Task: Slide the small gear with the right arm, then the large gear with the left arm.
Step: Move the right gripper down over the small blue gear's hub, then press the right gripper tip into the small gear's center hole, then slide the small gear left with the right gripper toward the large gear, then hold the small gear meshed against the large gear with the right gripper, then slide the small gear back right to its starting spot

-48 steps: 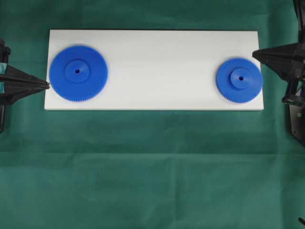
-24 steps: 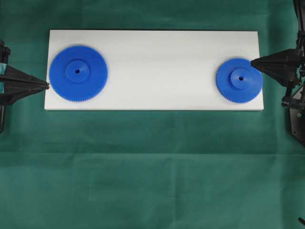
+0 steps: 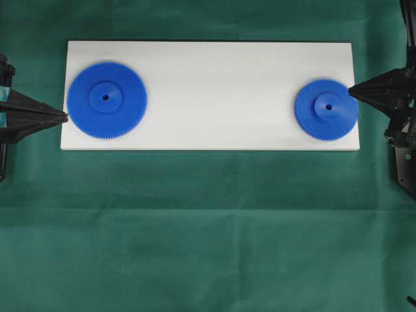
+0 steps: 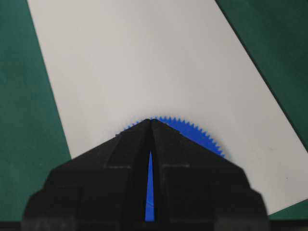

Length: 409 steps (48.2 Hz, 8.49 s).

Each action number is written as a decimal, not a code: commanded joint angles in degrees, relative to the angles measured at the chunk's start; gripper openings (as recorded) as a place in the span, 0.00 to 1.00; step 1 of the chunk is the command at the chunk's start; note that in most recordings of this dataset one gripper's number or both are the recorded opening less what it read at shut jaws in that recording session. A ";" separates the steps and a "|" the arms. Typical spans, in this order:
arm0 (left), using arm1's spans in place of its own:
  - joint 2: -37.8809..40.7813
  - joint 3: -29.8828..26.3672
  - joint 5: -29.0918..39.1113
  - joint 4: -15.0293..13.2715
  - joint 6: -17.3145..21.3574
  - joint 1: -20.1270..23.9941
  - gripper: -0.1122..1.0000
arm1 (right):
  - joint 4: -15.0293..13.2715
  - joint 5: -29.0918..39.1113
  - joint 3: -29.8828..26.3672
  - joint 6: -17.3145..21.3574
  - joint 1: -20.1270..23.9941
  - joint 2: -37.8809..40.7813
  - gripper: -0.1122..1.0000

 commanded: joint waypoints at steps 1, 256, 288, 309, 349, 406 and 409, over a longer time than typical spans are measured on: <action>0.44 -0.88 -0.62 -0.09 0.00 -0.09 0.10 | -0.35 -0.35 -0.79 0.09 -0.44 0.97 0.56; -0.26 1.23 -0.97 -0.18 -0.09 -0.09 0.10 | -7.12 -16.87 -49.92 8.00 9.32 84.81 0.56; -0.18 1.23 -0.97 -0.18 -0.09 -0.18 0.10 | -7.21 -16.87 -49.83 7.91 9.23 82.00 0.56; -0.18 1.41 -0.97 -0.18 -0.18 -0.18 0.10 | -10.02 -16.70 -49.04 8.35 9.23 80.77 0.56; 1.32 0.88 -0.97 -0.26 -0.62 0.00 0.10 | -12.22 -16.26 -21.97 8.79 6.94 64.34 0.56; 3.69 -0.09 -1.67 -0.26 -0.62 0.00 0.10 | -12.39 -15.03 1.85 23.91 -9.23 40.25 0.56; 3.69 -0.09 -1.67 -0.18 -0.70 0.00 0.10 | -12.39 -15.82 1.93 23.91 -9.23 40.25 0.56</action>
